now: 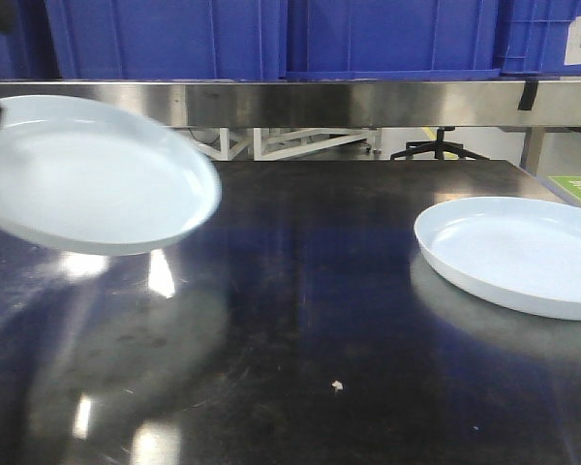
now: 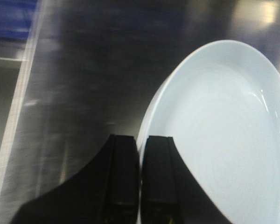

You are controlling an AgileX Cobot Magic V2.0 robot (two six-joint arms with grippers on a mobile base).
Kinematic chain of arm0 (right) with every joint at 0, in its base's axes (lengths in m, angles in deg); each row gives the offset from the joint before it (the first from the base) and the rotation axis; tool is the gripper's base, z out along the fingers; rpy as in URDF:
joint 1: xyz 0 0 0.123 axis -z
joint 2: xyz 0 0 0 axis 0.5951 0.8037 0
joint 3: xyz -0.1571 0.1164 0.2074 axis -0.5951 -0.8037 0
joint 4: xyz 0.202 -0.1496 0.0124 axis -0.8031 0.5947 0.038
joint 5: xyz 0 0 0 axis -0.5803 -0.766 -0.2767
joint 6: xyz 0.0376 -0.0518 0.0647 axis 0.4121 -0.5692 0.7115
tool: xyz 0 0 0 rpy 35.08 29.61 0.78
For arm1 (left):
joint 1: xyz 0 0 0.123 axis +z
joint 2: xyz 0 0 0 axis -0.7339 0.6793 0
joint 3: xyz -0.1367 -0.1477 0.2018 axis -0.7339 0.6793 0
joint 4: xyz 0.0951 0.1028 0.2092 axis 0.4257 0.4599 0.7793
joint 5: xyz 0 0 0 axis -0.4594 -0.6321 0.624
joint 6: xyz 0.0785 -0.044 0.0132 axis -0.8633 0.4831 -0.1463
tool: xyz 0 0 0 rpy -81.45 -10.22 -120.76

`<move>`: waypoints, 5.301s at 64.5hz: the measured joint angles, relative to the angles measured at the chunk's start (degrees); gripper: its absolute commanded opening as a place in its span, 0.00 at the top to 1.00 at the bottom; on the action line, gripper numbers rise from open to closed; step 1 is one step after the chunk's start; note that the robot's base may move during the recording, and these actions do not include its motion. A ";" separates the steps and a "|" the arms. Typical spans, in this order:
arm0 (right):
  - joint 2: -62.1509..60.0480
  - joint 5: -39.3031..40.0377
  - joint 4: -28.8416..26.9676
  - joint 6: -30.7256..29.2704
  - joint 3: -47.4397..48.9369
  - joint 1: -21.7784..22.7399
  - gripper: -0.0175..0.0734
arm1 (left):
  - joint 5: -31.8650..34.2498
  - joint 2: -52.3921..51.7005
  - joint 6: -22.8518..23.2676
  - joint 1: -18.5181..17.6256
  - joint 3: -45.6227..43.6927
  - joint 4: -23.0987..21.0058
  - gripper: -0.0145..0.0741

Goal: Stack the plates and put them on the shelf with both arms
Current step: 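Lift the plate with the left gripper and set it down mid-table, then open the left gripper and raise it away from the plate, then grasp the rim of the other white plate with the right gripper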

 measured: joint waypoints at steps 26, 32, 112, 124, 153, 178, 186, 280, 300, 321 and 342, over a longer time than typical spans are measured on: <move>0.00 -0.37 0.00 0.00 0.00 0.00 0.26 | 4.46 13.47 -0.04 -14.23 -8.19 -4.27 0.72; 0.00 -0.37 0.00 0.00 0.00 0.00 0.26 | 4.61 16.17 -0.15 -14.54 -9.94 -4.27 0.71; 0.00 -0.46 0.00 0.00 0.00 0.00 0.26 | -0.56 -8.56 -1.61 9.82 -1.72 5.25 0.74; 0.00 -0.46 0.00 0.00 0.00 0.00 0.26 | 4.30 -24.16 -1.61 13.90 14.35 5.25 0.74; 0.00 -0.46 0.00 0.00 0.00 0.00 0.29 | 4.54 -45.21 -1.61 14.63 34.25 4.33 0.74; 0.00 -0.58 0.00 0.00 0.00 0.00 0.74 | 3.32 -45.37 -1.61 14.63 34.63 4.33 0.74; 0.00 -0.58 0.00 0.00 0.00 0.00 0.69 | 3.32 -45.37 -1.61 14.63 34.63 4.33 0.74; 23.24 4.76 0.00 0.00 4.48 6.48 0.33 | 3.32 -45.37 -1.61 14.63 34.63 4.33 0.74; 28.83 6.58 0.00 0.00 6.57 6.48 0.76 | 3.32 -45.37 -1.61 14.63 34.63 4.33 0.74; 25.77 2.62 0.07 0.15 12.74 5.23 0.78 | 3.32 -45.37 -1.61 14.63 34.63 4.33 0.74; 21.52 -5.24 0.72 0.15 25.12 -5.55 0.78 | 3.32 -45.37 -1.61 14.63 34.63 4.33 0.74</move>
